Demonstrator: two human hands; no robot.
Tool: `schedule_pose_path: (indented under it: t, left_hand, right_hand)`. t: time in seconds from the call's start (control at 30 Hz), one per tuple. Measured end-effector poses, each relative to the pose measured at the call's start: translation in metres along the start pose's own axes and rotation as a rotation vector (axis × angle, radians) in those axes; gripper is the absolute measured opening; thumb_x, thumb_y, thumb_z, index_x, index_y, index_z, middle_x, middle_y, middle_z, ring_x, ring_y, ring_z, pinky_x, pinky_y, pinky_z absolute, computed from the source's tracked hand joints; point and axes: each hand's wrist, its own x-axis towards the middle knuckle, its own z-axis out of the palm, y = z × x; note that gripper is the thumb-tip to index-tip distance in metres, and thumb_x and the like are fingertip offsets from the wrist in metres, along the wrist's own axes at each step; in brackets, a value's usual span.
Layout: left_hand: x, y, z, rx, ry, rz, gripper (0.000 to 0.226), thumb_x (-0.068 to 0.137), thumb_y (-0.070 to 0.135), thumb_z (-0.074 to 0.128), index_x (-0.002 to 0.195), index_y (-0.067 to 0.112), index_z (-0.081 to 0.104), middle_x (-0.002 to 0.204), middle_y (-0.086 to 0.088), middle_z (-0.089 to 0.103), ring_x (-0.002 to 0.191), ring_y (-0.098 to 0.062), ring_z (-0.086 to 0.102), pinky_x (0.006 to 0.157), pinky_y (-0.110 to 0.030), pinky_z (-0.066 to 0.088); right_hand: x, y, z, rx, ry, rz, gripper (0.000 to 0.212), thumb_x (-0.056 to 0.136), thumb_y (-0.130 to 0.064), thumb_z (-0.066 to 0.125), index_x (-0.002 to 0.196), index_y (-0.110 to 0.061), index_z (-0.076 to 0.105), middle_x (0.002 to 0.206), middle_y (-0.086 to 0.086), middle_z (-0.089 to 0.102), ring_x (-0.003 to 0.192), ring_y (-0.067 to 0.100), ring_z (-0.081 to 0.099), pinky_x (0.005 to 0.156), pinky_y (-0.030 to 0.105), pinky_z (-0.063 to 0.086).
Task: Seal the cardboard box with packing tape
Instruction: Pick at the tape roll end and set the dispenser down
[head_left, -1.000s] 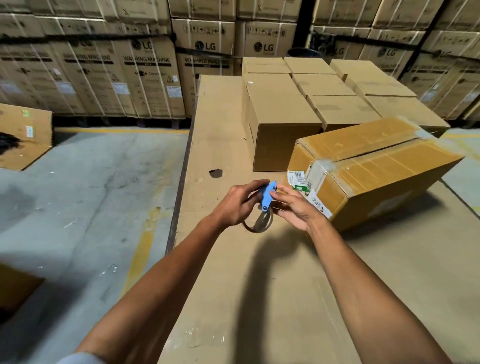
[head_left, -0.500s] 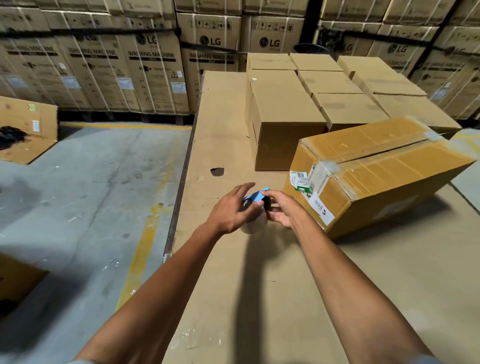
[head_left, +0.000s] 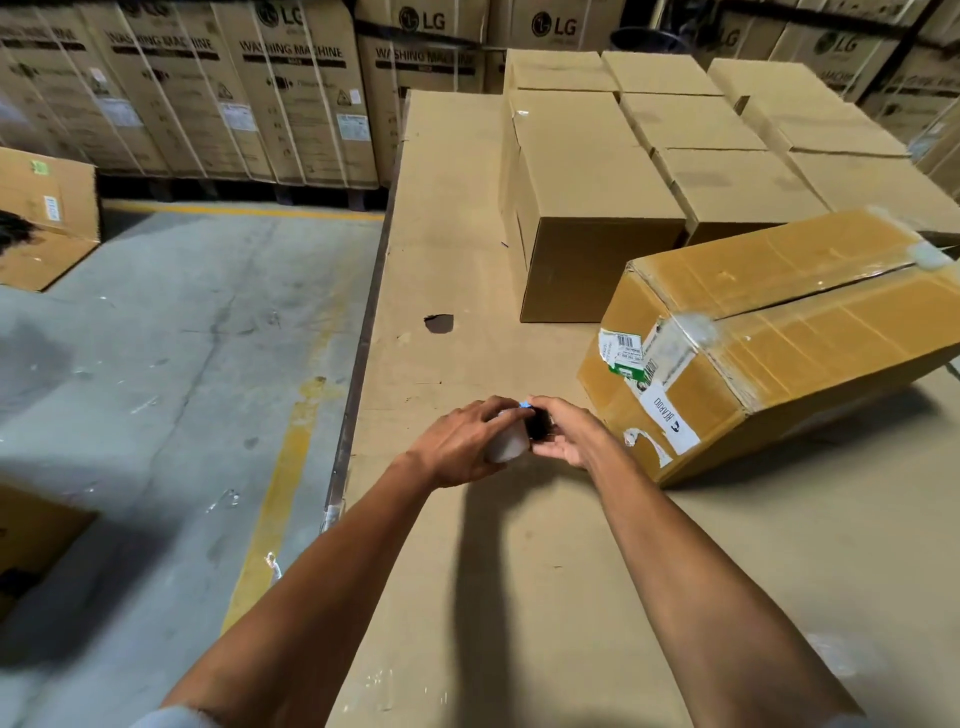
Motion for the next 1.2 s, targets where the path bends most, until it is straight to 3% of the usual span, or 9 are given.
schedule_pose_path:
  t: [0.27,0.37,0.43,0.63,0.77,0.87,1.0,1.1,1.2]
  left_hand:
    - [0.003,-0.021,-0.001,-0.056,-0.129,-0.045,0.082,0.094,0.016,0.078,0.165,0.019,0.039,0.158,-0.011,0.049,0.130,-0.039,0.062,0.105,-0.048,0.053]
    - [0.004,-0.032,0.003,-0.061,-0.133,-0.058,0.069,0.102,0.026,0.074,0.164,0.018,0.043,0.158,-0.012,0.050,0.126,-0.039,0.065,0.105,-0.046,0.054]
    - [0.007,-0.035,0.003,-0.026,-0.135,-0.033,0.069,0.101,0.025,0.075,0.162,0.016,0.045,0.156,-0.012,0.052,0.126,-0.038,0.065,0.103,-0.047,0.056]
    - [0.010,-0.031,0.008,0.145,-0.086,-0.042,0.075,0.100,0.033,0.072,0.165,0.024,0.037,0.169,-0.009,0.039,0.138,-0.036,0.057,0.106,-0.047,0.052]
    - [-0.001,-0.023,0.019,0.288,-0.025,-0.126,0.094,0.094,0.056,0.071,0.170,0.026,0.024,0.179,-0.004,0.021,0.151,-0.030,0.042,0.116,-0.046,0.044]
    - [-0.003,-0.007,0.031,0.297,-0.040,-0.227,0.097,0.096,0.062,0.067,0.172,0.029,0.014,0.181,-0.002,0.010,0.154,-0.031,0.036,0.117,-0.048,0.043]
    - [-0.004,0.006,0.042,0.343,-0.011,-0.292,0.090,0.100,0.026,0.067,0.172,0.027,0.012,0.181,-0.005,0.011,0.152,-0.035,0.036,0.116,-0.048,0.044]
    - [-0.004,0.002,0.041,0.384,-0.005,-0.279,0.079,0.105,0.019,0.060,0.170,0.026,0.016,0.180,-0.005,0.013,0.151,-0.036,0.038,0.115,-0.048,0.044]
    - [-0.003,-0.007,0.038,0.404,-0.036,-0.236,0.078,0.105,0.013,0.055,0.171,0.028,0.015,0.182,-0.003,0.007,0.158,-0.038,0.029,0.124,-0.051,0.035]
  right_hand:
    - [0.015,0.010,0.003,-0.158,0.003,0.146,0.046,0.102,-0.040,0.065,0.127,-0.004,0.054,0.102,0.017,0.052,0.110,0.035,0.061,0.085,0.043,0.060]
    - [0.026,0.017,0.002,-0.226,0.009,0.170,0.055,0.108,-0.039,0.055,0.141,0.004,0.048,0.129,0.028,0.056,0.110,0.041,0.067,0.087,0.043,0.060]
    - [0.029,0.020,-0.001,-0.244,0.012,0.145,0.058,0.109,-0.037,0.054,0.144,0.009,0.046,0.132,0.031,0.057,0.106,0.043,0.067,0.089,0.045,0.061]
    - [0.028,0.025,-0.005,-0.490,0.229,-0.043,0.048,0.103,-0.043,0.054,0.123,-0.001,0.067,0.104,0.019,0.077,0.080,0.032,0.078,0.085,0.040,0.064]
    - [0.018,0.028,-0.003,-0.666,0.208,-0.197,0.038,0.099,-0.052,0.060,0.095,-0.017,0.072,0.108,0.015,0.079,0.106,0.035,0.073,0.096,0.040,0.057]
    - [0.018,0.033,-0.002,-0.719,0.223,-0.273,0.024,0.095,-0.035,0.076,0.106,-0.014,0.077,0.114,0.009,0.079,0.114,0.029,0.070,0.095,0.032,0.052]
    - [0.018,0.036,0.000,-0.757,0.237,-0.286,0.019,0.097,-0.024,0.074,0.108,-0.009,0.079,0.118,0.012,0.078,0.118,0.030,0.068,0.096,0.029,0.049]
    - [0.019,0.038,-0.003,-0.672,0.213,-0.231,0.017,0.098,-0.018,0.068,0.107,-0.007,0.076,0.116,0.018,0.077,0.113,0.035,0.071,0.101,0.039,0.056]
    - [0.021,0.039,-0.010,-0.541,0.116,-0.149,0.008,0.098,-0.005,0.062,0.093,-0.004,0.069,0.102,0.022,0.072,0.079,0.031,0.068,0.076,0.041,0.059]
